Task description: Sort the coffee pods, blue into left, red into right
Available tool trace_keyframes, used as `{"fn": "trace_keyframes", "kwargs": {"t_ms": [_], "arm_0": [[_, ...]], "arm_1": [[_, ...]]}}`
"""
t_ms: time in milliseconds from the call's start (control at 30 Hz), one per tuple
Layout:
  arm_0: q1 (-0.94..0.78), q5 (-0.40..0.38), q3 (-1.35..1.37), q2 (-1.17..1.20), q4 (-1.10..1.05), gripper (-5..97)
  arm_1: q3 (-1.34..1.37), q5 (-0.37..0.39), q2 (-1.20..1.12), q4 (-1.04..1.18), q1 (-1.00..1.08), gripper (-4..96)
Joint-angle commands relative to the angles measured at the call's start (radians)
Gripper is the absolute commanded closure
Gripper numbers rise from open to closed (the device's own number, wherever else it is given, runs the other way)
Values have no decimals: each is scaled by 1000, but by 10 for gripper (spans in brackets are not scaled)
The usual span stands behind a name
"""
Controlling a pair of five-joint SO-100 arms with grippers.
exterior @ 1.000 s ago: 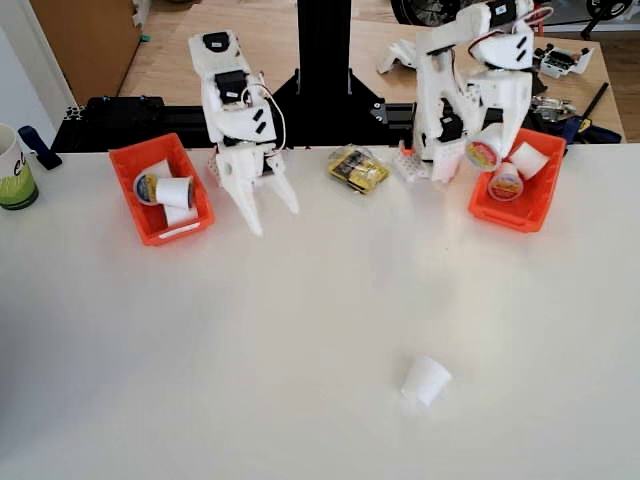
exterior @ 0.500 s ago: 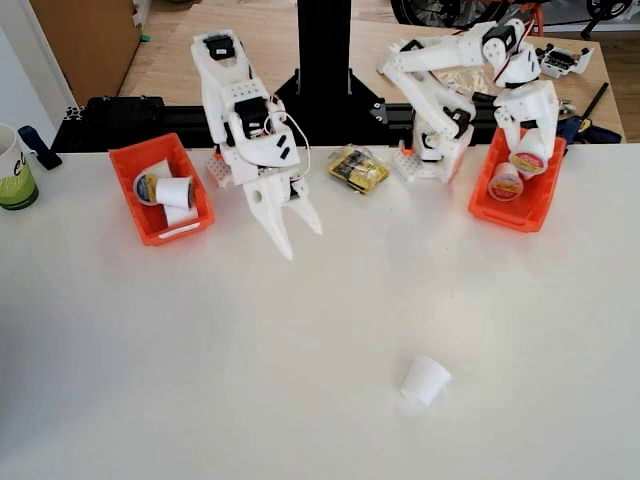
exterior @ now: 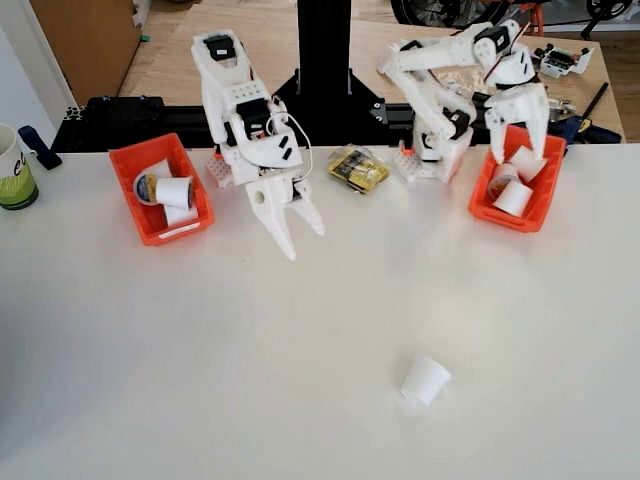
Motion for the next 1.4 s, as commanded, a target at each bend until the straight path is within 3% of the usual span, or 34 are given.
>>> {"fn": "trace_keyframes", "kwargs": {"t_ms": [0,67,167,333,533,967,1367], "arm_0": [[3,20,-32,5,-6,558],[3,51,-32,5,-12,557],[-5,150,-31,3,-74,556],[-11,207,-3,6,-80,554],[-11,249,31,48,-71,553],[17,221,34,43,-95,559],[9,212,32,51,-95,560]], "arm_1": [[-11,-439,-95,-233,431,648],[-23,-589,-253,-456,560,644],[-64,-669,-543,-811,652,633],[-324,-657,-1120,-1218,667,570],[-560,-661,-1370,-1264,666,554],[-730,-624,-1710,-1462,597,522],[-896,-675,-1921,-1542,614,518]]}}
